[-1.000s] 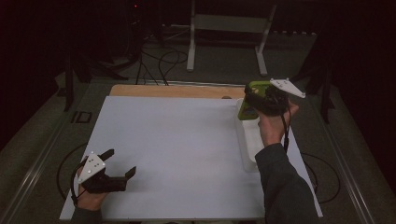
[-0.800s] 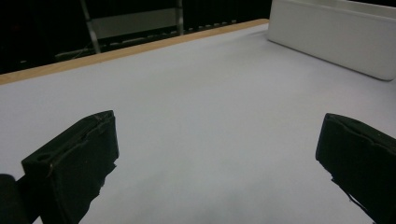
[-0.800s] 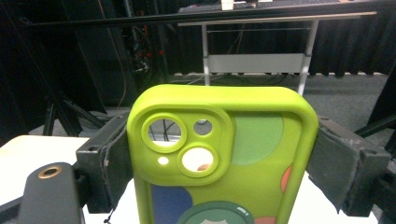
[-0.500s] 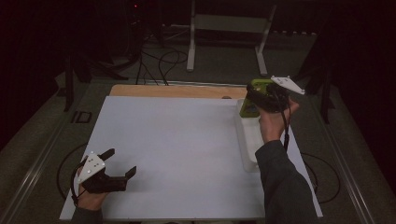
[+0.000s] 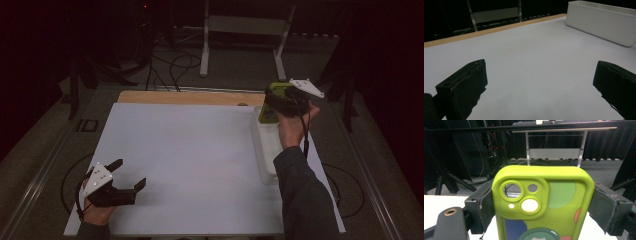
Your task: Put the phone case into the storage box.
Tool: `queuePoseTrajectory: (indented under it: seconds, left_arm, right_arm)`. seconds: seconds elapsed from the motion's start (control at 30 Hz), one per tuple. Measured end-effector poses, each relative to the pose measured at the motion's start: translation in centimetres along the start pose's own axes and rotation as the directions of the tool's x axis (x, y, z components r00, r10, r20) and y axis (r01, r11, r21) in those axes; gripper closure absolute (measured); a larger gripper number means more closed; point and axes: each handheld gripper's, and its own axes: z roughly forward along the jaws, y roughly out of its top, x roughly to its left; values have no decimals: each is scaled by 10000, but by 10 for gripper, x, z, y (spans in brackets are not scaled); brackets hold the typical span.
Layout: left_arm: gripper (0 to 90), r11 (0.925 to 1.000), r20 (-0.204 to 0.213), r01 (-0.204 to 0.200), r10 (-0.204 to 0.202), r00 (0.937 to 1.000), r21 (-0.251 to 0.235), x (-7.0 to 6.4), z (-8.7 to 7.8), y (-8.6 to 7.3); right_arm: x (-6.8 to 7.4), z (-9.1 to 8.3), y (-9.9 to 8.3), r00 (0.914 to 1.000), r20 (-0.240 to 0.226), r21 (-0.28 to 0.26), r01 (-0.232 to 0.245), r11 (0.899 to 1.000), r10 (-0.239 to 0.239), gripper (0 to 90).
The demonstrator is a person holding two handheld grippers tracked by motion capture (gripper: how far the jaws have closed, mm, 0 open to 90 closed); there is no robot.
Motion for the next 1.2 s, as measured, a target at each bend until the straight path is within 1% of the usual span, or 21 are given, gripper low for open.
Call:
queuePoseTrajectory:
  seconds: [0.4, 0.77, 1.0, 1.2]
  left_arm:
    - [0, 10000, -27, -34, 34, 10000, -36, 0, -1, 0]
    - [0, 10000, -15, -98, 98, 10000, 4, 0, 0, 1]
    - [0, 10000, -15, -95, 95, 10000, -9, 0, 0, 1]
    - [0, 9999, 23, -122, 122, 9999, -21, -1, 2, 1]
  right_arm:
    - [-5, 16, -7, 9999, 125, 116, -94, 9999, 93, 156]
    - [-3, 31, -13, 9997, 239, 297, -11, 9996, 4, 155]
    - [-6, 37, -16, 9993, 375, 384, 30, 9993, -44, 154]
    - [-9, 38, -17, 9989, 457, 440, 28, 9990, -48, 153]
